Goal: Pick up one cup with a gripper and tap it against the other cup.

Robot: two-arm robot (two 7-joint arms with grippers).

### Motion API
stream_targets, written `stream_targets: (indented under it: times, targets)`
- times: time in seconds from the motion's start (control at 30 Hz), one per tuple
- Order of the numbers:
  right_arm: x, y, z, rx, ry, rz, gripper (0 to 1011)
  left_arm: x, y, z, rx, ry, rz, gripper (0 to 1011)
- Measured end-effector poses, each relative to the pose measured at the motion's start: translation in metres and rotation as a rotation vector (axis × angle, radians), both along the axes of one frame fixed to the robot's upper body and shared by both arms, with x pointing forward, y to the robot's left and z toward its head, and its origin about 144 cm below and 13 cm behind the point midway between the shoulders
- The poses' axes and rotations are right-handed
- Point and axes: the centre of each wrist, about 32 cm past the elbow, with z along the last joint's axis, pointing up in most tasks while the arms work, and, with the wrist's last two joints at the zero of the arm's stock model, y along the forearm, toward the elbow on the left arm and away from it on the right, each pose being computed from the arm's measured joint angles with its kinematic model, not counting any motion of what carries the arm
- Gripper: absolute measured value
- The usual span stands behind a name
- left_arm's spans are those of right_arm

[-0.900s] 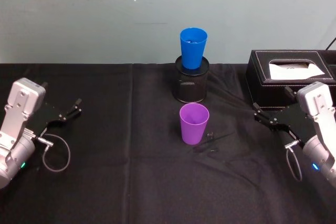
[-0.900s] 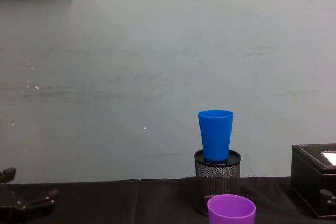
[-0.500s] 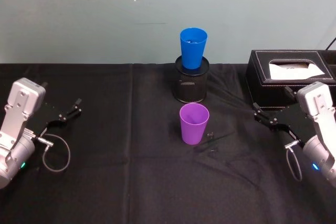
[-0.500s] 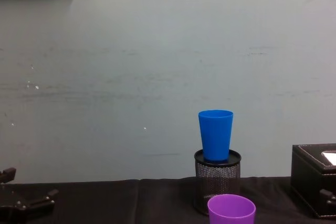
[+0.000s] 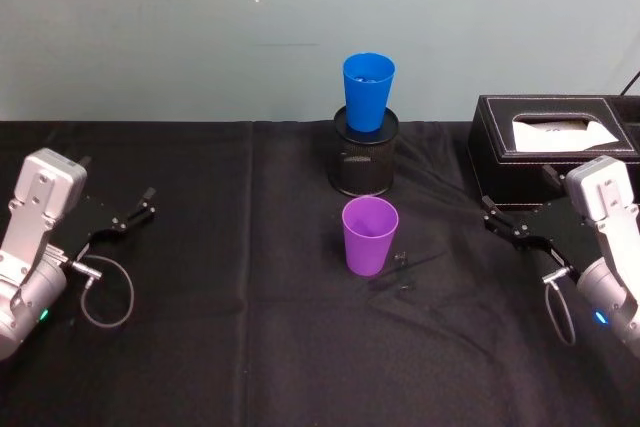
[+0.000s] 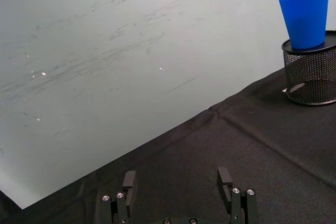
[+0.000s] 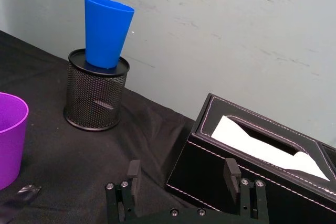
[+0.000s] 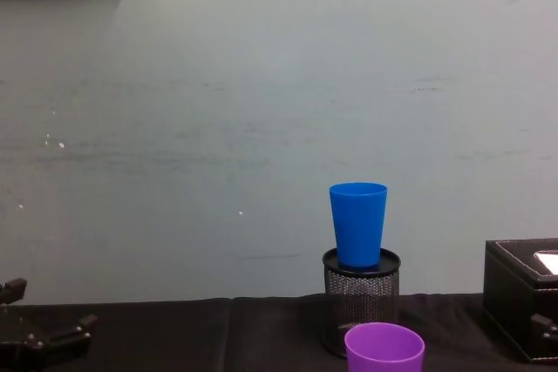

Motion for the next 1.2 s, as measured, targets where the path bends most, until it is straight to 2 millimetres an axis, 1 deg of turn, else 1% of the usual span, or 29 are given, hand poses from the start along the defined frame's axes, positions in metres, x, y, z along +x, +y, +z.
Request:
stream_targets:
  times: [0.77, 0.9, 1.1, 1.2]
  targets:
    - [-0.002, 0.001, -0.001, 0.006, -0.002, 0.004, 1003, 0.000, 0.000, 0.000, 0.000, 0.000, 0.000, 1000]
    - [-0.007, 0.008, -0.005, 0.026, 0.002, 0.036, 1003, 0.000, 0.000, 0.000, 0.000, 0.000, 0.000, 1000]
    - [-0.018, 0.027, -0.015, 0.083, 0.033, 0.140, 1003, 0.000, 0.000, 0.000, 0.000, 0.000, 0.000, 1000]
    - [-0.021, 0.033, -0.016, 0.102, 0.043, 0.174, 1003, 0.000, 0.000, 0.000, 0.000, 0.000, 0.000, 1000]
